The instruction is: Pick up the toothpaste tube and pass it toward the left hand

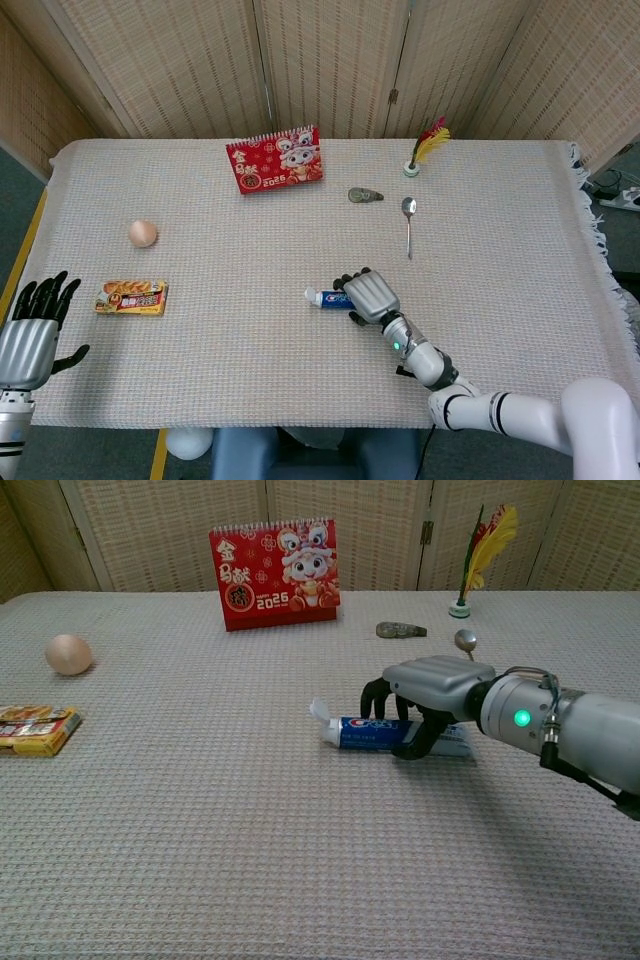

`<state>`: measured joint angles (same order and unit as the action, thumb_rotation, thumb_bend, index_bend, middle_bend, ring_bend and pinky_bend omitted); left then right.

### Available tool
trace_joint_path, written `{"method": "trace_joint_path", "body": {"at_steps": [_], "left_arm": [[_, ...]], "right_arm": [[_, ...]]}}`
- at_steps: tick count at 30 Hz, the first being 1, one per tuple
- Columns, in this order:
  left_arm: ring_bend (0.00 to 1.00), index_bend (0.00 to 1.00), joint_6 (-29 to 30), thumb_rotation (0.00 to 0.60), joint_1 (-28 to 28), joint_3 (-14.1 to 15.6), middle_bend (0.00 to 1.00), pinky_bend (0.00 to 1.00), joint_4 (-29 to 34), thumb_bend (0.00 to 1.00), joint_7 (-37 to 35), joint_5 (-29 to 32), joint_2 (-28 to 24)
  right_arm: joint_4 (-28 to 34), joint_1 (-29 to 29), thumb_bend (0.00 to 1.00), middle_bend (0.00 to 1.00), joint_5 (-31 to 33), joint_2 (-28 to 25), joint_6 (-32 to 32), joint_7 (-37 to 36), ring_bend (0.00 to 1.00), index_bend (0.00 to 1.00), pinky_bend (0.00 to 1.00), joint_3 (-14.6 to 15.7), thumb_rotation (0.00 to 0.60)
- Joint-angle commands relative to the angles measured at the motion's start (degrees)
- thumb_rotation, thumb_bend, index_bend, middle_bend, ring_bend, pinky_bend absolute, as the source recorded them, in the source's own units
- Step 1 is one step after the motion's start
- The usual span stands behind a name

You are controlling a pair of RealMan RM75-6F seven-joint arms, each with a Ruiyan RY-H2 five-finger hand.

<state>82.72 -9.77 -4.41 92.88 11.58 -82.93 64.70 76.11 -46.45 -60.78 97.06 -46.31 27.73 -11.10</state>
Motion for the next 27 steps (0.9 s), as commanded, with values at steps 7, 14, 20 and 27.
{"method": "trace_joint_path", "body": {"at_steps": [7,14,20,27], "left_arm": [[0.01,0.07,0.04,0.600,0.16,0.06,0.03,0.00,-0.19,0.23,-0.09,0.20,0.06],[0.01,0.07,-0.47,0.600,-0.22,-0.11,0.03,0.00,-0.07,0.23,0.11,0.31,-0.03],[0.04,0.08,-2.68,0.600,-2.33,-0.67,0.04,0.00,0.65,0.23,-0.50,-0.73,-0.87],[0.06,0.09,-6.44,0.600,-6.69,-2.11,0.07,0.00,1.15,0.23,-2.96,-2.94,-1.71]], "right_arm": [[-1.20,-1.10,0.43,0.37,1.34,0.79,0.10,-0.15,0.43,0.35,0.28,0.40,0.600],[-1.91,-1.45,0.52,0.42,0.57,1.14,0.43,-2.54,0.48,0.42,0.38,0.71,0.600],[-1.27,-2.32,0.67,0.46,-3.04,-0.76,2.61,-6.81,0.54,0.47,0.48,1.18,0.600],[4.49,-4.55,0.78,0.48,-7.38,-7.39,4.36,-10.85,0.59,0.50,0.51,-0.68,0.600]]}}
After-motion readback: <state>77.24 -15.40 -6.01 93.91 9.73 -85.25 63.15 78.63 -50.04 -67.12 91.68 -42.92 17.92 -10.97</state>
